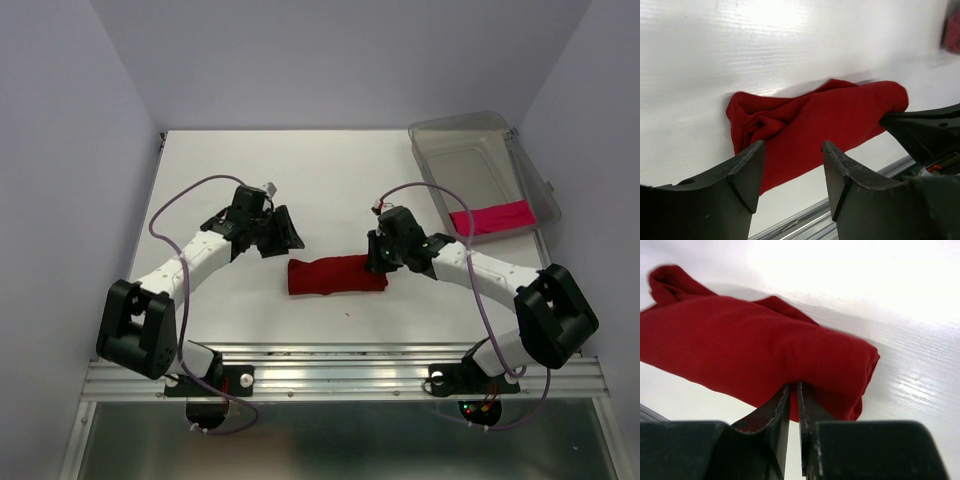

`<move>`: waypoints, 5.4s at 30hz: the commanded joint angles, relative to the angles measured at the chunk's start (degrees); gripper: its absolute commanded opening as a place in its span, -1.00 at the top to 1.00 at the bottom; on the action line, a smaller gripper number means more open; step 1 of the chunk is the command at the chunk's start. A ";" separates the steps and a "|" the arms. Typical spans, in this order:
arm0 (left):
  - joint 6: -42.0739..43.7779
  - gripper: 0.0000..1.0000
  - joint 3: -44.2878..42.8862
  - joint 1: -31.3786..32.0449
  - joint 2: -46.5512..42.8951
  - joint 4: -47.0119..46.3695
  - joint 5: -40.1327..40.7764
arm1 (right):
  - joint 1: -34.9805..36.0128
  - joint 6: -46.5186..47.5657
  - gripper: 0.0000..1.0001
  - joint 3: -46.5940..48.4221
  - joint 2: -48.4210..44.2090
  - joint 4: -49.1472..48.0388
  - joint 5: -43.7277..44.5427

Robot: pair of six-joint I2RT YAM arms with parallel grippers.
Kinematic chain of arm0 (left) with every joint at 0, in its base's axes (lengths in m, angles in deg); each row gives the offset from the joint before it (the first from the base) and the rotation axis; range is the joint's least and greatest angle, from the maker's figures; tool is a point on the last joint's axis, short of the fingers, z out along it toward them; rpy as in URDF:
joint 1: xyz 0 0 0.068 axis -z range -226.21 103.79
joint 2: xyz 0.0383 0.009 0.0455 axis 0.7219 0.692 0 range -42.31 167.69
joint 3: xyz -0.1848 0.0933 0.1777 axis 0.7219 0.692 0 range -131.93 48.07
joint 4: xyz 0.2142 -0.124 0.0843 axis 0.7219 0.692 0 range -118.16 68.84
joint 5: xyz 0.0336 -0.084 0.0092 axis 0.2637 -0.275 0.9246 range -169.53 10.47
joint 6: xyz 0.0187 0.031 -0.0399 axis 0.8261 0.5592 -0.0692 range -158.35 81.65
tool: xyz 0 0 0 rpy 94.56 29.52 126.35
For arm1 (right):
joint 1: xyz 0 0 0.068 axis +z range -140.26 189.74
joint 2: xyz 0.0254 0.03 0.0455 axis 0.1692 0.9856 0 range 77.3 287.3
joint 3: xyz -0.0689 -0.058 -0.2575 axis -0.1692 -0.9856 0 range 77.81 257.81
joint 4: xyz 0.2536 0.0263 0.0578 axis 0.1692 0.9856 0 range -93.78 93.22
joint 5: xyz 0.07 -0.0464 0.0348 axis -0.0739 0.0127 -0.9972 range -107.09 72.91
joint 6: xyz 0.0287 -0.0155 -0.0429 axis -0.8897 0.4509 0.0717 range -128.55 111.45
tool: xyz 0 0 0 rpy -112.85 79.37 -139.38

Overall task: Roll the t-shirts
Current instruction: Roll the T-shirt to the center of the board, then move the bin to the center of the board.

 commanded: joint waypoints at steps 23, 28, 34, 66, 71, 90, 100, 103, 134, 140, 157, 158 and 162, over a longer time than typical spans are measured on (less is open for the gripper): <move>-5.41 0.55 11.78 7.87 -9.57 -1.62 0.90 | -0.43 -13.65 0.69 5.78 -1.57 5.58 6.21; -4.45 0.55 8.18 7.78 -6.75 -2.51 3.73 | -1.04 -13.83 0.69 3.49 -1.58 5.58 7.54; -2.52 0.55 4.23 7.69 -0.95 -4.61 5.23 | -1.05 -13.74 0.72 1.12 4.04 2.25 9.03; 1.44 0.52 0.26 2.24 -1.64 -0.83 7.60 | -1.58 -9.08 0.77 6.13 0.01 9.45 11.23; 1.26 0.51 0.27 4.43 -5.69 -0.49 7.16 | -1.58 -10.05 0.77 5.25 2.03 9.36 11.85; 4.07 0.54 0.45 6.46 10.22 -6.64 2.94 | -1.58 -11.89 0.77 -0.55 1.87 6.02 12.02; 4.34 0.16 -5.89 4.09 0.29 2.76 6.81 | -4.56 -10.31 -0.45 1.30 -7.90 10.50 8.95; 2.41 -0.17 -2.39 0.32 -2.17 1.63 1.72 | -6.84 -11.72 -0.56 -0.19 -7.72 9.37 5.53; -4.80 -0.61 11.61 -4.26 -6.31 -6.02 -3.74 | -10.89 -31.06 -0.53 -17.25 -7.81 -16.92 -9.51; -4.45 -0.55 10.73 -4.26 -5.78 -5.94 -4.01 | -10.89 -30.09 -0.68 -18.04 -14.40 -14.63 -8.37; -4.45 -0.70 10.28 -4.26 -5.78 -5.40 -3.65 | -10.89 -29.65 -0.76 -14.79 -1.49 -20.60 -13.02; -4.54 -0.69 10.46 -4.26 -5.78 -5.49 -3.65 | -10.89 -30.00 -0.74 -14.70 -0.79 -20.78 -13.03; -4.80 -0.69 10.99 -4.27 -5.95 -6.11 -3.83 | -10.89 -30.61 -0.54 -14.61 0.36 -21.57 -12.50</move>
